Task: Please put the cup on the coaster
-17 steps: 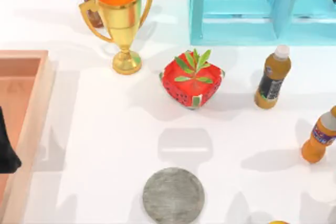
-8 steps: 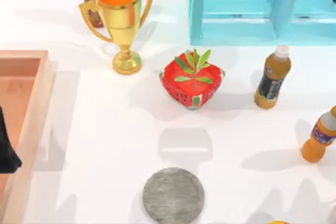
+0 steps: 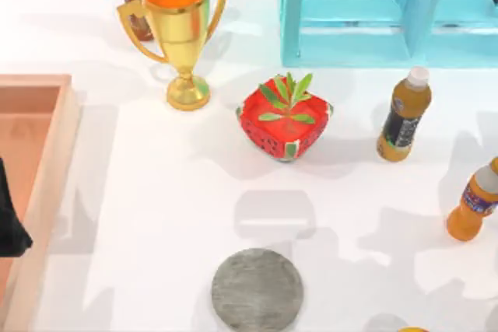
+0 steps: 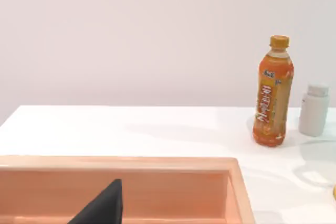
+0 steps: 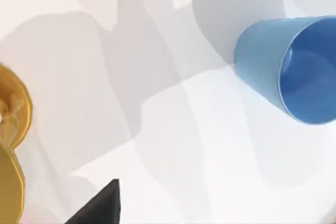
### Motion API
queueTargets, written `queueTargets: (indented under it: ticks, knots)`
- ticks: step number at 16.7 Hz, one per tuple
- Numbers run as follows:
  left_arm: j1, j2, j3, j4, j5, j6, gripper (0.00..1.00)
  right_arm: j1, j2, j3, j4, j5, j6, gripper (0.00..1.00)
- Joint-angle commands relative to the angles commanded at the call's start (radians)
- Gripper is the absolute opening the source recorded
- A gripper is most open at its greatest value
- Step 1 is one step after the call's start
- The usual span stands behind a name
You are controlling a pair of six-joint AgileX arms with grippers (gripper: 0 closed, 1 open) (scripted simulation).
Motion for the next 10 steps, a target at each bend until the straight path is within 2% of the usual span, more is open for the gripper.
queueTargets:
  ticks: [5,10]
  knots:
    - [0.0,0.0,0.0,0.0,0.0,0.0,1.0,-0.032,0.336,0.307,-0.228,0.006,-0.319,1.0]
    - [0.0,0.0,0.0,0.0,0.0,0.0,1.0,-0.05,0.48,0.473,-0.322,-0.001,-0.473,1.0]
